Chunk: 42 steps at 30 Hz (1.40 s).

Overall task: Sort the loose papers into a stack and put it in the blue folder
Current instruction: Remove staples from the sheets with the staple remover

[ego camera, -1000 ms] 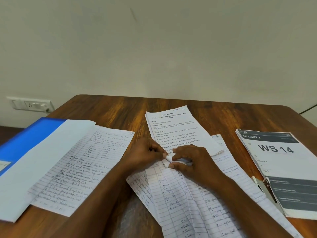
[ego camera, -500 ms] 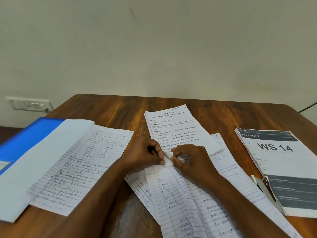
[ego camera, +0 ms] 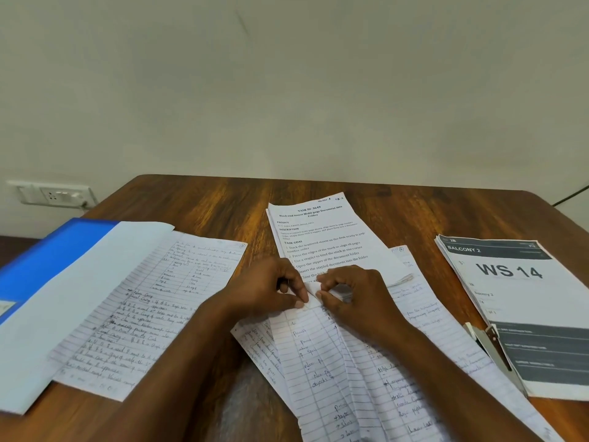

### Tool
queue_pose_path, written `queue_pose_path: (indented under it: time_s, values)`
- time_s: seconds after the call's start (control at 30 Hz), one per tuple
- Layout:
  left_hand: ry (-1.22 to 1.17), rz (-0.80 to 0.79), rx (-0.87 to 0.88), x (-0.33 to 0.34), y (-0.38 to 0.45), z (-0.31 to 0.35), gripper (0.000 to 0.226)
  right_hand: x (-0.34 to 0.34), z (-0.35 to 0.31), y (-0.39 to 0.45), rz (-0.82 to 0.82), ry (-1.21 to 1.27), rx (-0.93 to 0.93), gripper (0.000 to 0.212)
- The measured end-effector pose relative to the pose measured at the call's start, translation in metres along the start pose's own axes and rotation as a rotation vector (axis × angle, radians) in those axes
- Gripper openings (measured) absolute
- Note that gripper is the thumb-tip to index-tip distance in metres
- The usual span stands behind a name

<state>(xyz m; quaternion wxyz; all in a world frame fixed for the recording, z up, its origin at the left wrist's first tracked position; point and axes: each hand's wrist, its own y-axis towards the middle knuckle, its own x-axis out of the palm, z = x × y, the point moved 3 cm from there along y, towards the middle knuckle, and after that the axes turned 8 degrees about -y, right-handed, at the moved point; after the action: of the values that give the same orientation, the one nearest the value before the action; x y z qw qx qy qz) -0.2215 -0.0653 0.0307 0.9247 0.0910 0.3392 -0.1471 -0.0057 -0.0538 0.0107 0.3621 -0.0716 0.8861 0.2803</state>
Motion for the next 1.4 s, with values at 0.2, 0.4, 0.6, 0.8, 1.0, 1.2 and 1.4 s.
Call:
queue_pose_path:
  time_s: [0.2,0.4,0.6,0.8,1.0,1.2,1.4]
  values:
    - [0.111,0.026,0.070,0.005,-0.001,0.003,0.013,0.000,0.000,0.000,-0.009,-0.002,0.006,0.015]
    - [0.062,0.141,0.142,0.004,-0.003,0.008,0.015,0.000,0.002,0.001,-0.030,0.007,-0.017,0.013]
    - [0.040,0.233,0.163,0.014,-0.003,0.016,0.016,-0.003,-0.001,0.000,-0.053,0.037,-0.019,0.013]
    - [-0.007,0.242,0.170,0.021,-0.002,0.017,0.013,-0.001,-0.001,0.002,-0.079,0.065,-0.012,0.004]
    - [-0.089,0.227,0.214,0.021,-0.001,0.016,0.013,0.001,0.004,0.002,-0.077,0.081,0.060,0.009]
    - [-0.090,0.228,0.201,0.020,0.000,0.014,0.014,0.001,0.005,0.002,-0.079,0.079,0.066,0.010]
    - [-0.141,0.260,0.282,0.020,-0.001,0.018,0.020,-0.001,0.001,0.001,-0.098,0.122,0.059,0.013]
